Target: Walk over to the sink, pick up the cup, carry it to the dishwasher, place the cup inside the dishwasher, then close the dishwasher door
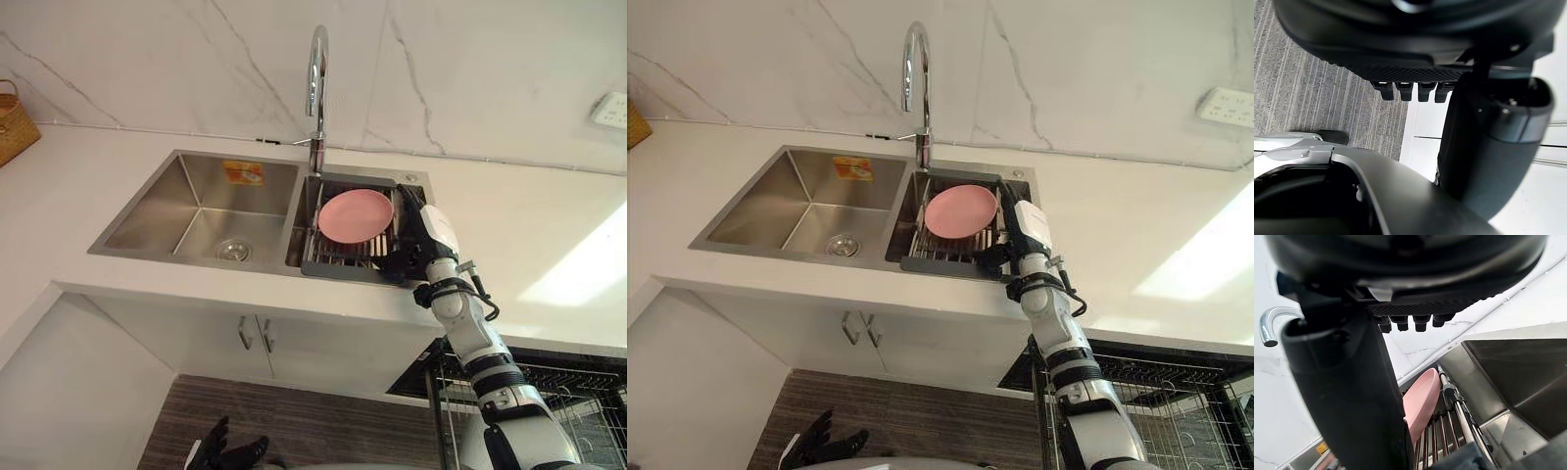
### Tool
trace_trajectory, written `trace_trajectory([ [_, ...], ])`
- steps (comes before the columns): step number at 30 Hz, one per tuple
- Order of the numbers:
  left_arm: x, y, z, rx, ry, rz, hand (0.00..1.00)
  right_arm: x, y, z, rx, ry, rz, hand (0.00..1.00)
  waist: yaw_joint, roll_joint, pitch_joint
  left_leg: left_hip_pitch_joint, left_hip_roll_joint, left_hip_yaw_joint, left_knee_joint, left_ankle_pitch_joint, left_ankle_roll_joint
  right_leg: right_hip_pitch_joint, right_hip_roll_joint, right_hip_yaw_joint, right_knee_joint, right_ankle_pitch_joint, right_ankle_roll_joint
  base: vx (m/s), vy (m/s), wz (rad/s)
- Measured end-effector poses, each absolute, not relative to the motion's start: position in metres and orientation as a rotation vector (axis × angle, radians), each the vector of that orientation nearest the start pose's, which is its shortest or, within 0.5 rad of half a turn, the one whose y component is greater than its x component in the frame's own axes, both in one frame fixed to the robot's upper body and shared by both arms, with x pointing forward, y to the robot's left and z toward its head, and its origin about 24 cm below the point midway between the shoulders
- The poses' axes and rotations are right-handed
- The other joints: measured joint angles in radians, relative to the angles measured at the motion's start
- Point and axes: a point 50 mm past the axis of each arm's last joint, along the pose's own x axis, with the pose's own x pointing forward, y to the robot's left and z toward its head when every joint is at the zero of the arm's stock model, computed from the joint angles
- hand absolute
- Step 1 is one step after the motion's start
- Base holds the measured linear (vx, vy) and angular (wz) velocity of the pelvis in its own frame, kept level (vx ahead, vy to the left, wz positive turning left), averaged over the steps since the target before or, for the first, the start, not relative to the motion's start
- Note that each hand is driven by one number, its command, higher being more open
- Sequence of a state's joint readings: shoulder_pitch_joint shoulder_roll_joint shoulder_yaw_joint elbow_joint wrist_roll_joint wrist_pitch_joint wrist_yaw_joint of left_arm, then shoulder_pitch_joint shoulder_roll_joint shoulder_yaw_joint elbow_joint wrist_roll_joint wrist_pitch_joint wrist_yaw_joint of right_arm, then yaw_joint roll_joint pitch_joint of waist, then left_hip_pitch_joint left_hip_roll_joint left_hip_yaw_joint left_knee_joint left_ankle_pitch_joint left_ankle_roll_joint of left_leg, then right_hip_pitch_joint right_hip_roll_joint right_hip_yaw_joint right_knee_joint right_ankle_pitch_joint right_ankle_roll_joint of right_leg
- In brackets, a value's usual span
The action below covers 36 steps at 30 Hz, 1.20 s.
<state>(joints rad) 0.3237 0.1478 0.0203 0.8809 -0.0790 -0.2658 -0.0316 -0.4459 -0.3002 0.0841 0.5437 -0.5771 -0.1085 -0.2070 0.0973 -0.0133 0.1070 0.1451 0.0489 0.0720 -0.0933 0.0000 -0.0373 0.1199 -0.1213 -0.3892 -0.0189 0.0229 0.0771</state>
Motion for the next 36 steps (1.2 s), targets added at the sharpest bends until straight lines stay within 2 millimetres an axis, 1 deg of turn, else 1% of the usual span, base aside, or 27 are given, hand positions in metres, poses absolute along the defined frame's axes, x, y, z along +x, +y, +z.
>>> trace_trajectory([
  [10,0.059,0.214,-0.144,0.042,0.896,0.141,1.0,0.349,-0.191,0.074,-0.928,-0.097,-0.123,1.0,0.022,0.002,0.018,-0.019,-0.001,-0.009,0.0,0.009,0.001,-0.013,0.0,-0.011,-0.002,0.005,-0.002,-0.01,-0.001,0.03],
  [14,0.064,0.214,-0.141,0.043,0.87,0.135,1.0,0.359,-0.191,0.084,-0.94,-0.101,-0.154,1.0,0.027,0.001,0.045,-0.033,-0.003,-0.018,-0.001,0.017,0.002,-0.018,0.0,-0.021,-0.006,0.012,-0.004,-0.02,-0.002,0.07],
  [19,0.068,0.214,-0.14,0.046,0.855,0.128,1.0,0.363,-0.192,0.088,-0.954,-0.096,-0.16,1.0,0.035,0.0,0.059,-0.04,-0.008,-0.03,-0.001,0.021,0.004,-0.018,-0.002,-0.031,-0.008,0.014,-0.002,-0.01,0.003,0.08],
  [21,0.071,0.214,-0.139,0.048,0.841,0.122,1.0,0.366,-0.192,0.091,-0.964,-0.099,-0.164,1.0,0.042,0.001,0.071,-0.046,-0.01,-0.032,-0.001,0.023,0.005,-0.02,-0.002,-0.033,-0.014,0.019,-0.002,-0.02,0.009,0.03],
  [23,0.073,0.214,-0.139,0.047,0.834,0.115,1.0,0.368,-0.192,0.091,-0.982,-0.086,-0.16,1.0,0.049,0.001,0.071,-0.055,-0.012,-0.033,-0.001,0.025,0.007,-0.028,-0.003,-0.034,-0.016,0.021,-0.002,0.0,0.004,0.02],
  [26,0.077,0.214,-0.137,0.043,0.819,0.104,1.0,0.372,-0.193,0.094,-0.993,-0.074,-0.167,1.0,0.056,-0.003,0.084,-0.065,-0.015,-0.041,-0.001,0.029,0.008,-0.033,-0.005,-0.042,-0.016,0.023,-0.002,0.0,0.004,0.08],
  [31,0.081,0.214,-0.135,0.032,0.795,0.101,1.0,0.376,-0.195,0.1,-1.065,-0.081,-0.172,1.0,0.066,-0.007,0.106,-0.077,-0.018,-0.054,-0.001,0.033,0.011,-0.039,-0.009,-0.054,-0.016,0.024,-0.001,0.0,0.003,0.08],
  [36,0.089,0.216,-0.132,0.04,0.763,0.078,1.0,0.382,-0.202,0.114,-1.093,-0.109,-0.231,1.0,0.08,-0.018,0.129,-0.096,-0.02,-0.061,-0.001,0.039,0.014,-0.054,-0.01,-0.06,-0.015,0.027,-0.002,-0.01,0.001,0.05],
])
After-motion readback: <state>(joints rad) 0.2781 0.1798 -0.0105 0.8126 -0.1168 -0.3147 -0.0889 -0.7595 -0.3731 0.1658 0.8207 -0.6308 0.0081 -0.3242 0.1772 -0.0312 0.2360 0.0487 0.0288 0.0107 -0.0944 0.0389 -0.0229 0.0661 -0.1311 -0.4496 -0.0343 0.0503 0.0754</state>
